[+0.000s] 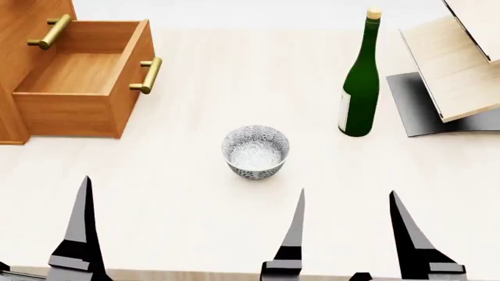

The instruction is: Put the bowl in the bottom drawer of the cabinet and close it.

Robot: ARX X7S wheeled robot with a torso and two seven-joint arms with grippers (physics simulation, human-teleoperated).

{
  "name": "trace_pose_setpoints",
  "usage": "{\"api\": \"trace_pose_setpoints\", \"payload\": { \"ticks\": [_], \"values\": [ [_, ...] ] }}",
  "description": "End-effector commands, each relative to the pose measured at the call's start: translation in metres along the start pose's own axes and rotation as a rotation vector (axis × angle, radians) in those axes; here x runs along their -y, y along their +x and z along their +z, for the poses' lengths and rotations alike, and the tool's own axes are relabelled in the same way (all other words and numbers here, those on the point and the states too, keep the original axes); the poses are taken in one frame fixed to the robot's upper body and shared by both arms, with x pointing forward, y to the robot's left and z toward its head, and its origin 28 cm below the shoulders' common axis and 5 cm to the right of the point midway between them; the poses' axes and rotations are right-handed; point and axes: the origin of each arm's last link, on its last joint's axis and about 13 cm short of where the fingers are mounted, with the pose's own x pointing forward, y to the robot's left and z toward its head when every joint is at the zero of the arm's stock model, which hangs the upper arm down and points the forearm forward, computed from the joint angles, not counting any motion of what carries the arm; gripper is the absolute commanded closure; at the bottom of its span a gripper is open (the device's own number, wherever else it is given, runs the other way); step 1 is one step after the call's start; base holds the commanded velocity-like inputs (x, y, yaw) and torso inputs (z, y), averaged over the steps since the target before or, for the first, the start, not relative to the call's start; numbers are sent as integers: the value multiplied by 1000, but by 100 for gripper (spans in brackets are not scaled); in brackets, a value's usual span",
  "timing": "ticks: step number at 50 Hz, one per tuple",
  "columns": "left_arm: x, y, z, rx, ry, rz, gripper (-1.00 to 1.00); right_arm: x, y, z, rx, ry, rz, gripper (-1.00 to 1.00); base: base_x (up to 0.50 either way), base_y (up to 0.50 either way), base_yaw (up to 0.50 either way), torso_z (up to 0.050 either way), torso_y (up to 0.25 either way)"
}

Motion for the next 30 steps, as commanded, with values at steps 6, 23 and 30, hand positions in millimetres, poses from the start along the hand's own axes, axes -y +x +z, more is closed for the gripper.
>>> {"api": "trace_pose_setpoints", "payload": {
  "ticks": [6,23,30],
  "values": [
    [5,5,-8,-42,-28,23,-100,3,0,3,20,-3,-17,-100,0,0,0,0,0],
    [3,-12,-12,-114,-52,46,-100,2,0,2,17,-2,-6,-100,0,0,0,0,0],
    [5,-15,-18,-125,-57,43,-100,2,0,4,18,-3,-9,-100,0,0,0,0,0]
  ]
}}
